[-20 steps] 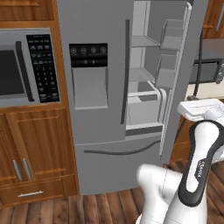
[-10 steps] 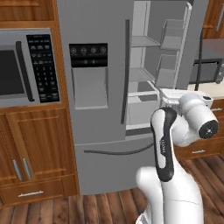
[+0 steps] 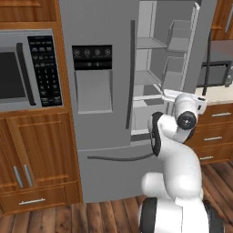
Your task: Place one of the steaks on the plate and the other in the bowl. Then place the bowl in the fridge.
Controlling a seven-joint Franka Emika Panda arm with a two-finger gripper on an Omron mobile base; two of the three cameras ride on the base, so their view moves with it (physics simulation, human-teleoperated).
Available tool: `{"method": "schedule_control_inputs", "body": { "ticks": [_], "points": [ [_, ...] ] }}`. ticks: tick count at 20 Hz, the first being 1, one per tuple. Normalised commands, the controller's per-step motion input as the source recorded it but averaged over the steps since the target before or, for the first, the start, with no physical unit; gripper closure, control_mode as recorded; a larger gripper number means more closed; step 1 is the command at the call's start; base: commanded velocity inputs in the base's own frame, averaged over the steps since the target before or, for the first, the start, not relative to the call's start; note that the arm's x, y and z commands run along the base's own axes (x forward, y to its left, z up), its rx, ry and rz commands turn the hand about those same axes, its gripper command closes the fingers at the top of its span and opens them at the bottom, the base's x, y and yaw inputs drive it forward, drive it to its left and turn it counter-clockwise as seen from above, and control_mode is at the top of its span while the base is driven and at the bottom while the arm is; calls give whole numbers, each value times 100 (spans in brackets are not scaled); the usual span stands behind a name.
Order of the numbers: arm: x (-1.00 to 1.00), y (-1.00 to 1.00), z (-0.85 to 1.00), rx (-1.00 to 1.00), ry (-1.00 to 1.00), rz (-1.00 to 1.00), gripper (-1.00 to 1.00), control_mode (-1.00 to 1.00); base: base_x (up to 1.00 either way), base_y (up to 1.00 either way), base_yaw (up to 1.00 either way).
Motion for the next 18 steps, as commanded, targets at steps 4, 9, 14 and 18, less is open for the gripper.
{"method": "schedule_control_inputs", "body": {
  "ticks": [4,9,14,18],
  "points": [
    [42,-94,0,11,22,-2,100,-100,0,0,0],
    [72,-95,-9,9,16,0,100,-100,0,0,0],
    [100,-86,-37,9,17,3,100,-100,0,0,0],
    [100,-95,-78,10,22,2,100,-100,0,0,0]
  ]
}}
